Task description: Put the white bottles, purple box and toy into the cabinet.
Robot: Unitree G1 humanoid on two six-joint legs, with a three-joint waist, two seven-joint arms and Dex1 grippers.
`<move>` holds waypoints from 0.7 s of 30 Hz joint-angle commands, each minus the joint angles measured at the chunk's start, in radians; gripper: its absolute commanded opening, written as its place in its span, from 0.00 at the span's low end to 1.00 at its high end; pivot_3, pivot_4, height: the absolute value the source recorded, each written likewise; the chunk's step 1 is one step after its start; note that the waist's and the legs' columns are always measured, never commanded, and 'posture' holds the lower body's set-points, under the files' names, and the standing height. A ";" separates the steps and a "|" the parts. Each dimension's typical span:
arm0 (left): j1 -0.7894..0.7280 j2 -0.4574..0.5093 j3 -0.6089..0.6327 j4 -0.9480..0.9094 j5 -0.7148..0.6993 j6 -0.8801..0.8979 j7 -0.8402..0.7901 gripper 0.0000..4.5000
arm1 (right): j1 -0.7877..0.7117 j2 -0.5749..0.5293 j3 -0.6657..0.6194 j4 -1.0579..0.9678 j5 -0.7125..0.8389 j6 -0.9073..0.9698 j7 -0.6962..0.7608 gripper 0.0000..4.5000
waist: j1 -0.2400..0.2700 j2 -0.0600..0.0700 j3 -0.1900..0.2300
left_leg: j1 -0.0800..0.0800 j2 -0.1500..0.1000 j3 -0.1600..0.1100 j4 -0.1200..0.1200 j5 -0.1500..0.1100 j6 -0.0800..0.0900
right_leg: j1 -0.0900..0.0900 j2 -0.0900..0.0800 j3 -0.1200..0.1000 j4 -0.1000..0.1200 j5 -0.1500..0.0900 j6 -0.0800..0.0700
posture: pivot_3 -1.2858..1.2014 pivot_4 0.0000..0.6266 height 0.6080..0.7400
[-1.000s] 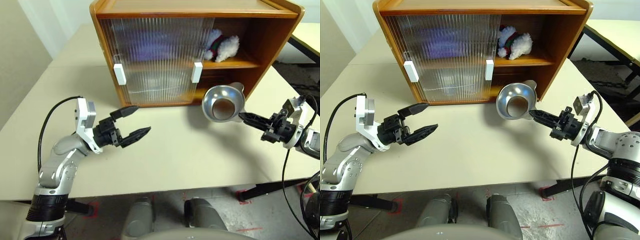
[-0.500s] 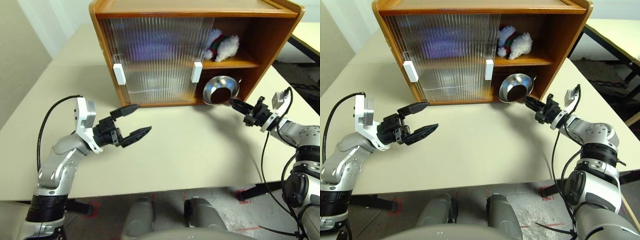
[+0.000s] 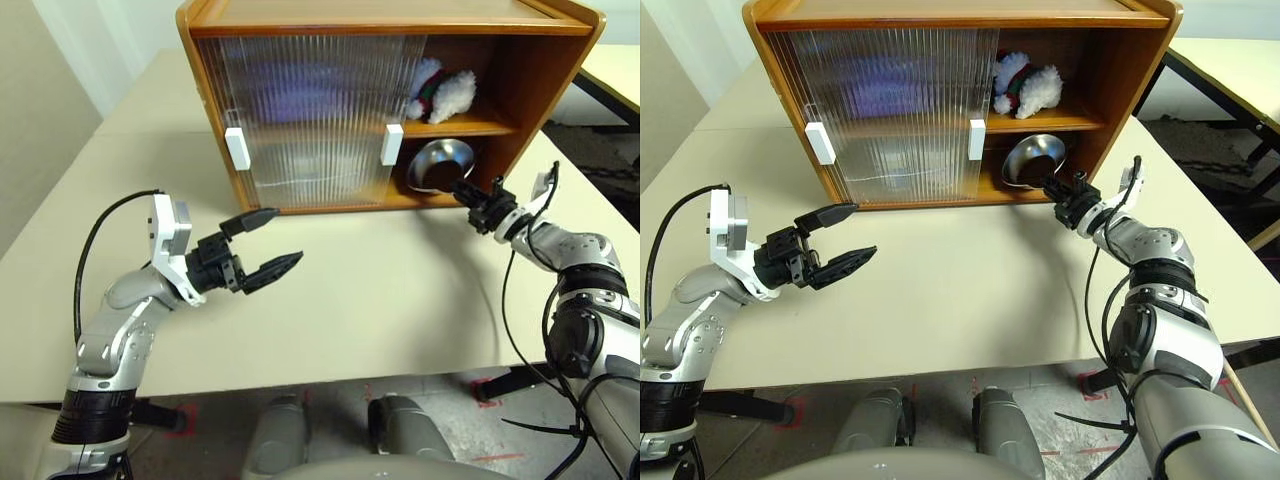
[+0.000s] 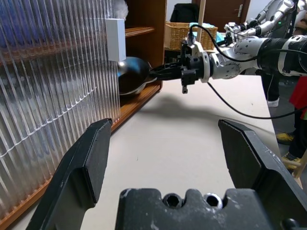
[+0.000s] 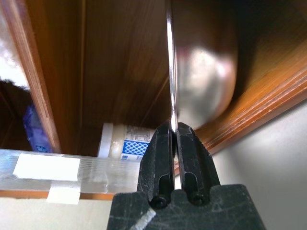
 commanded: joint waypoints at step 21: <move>0.005 -0.008 -0.011 -0.007 0.017 -0.010 0.011 1.00 | -0.163 0.092 -0.039 0.263 -0.039 -0.263 -0.110 0.00 | -0.005 0.001 -0.001 | 0.001 0.001 0.000 0.000 0.000 0.000 | 0.000 0.000 -0.001 0.001 0.001 -0.002 | 0.60 0.02 1.00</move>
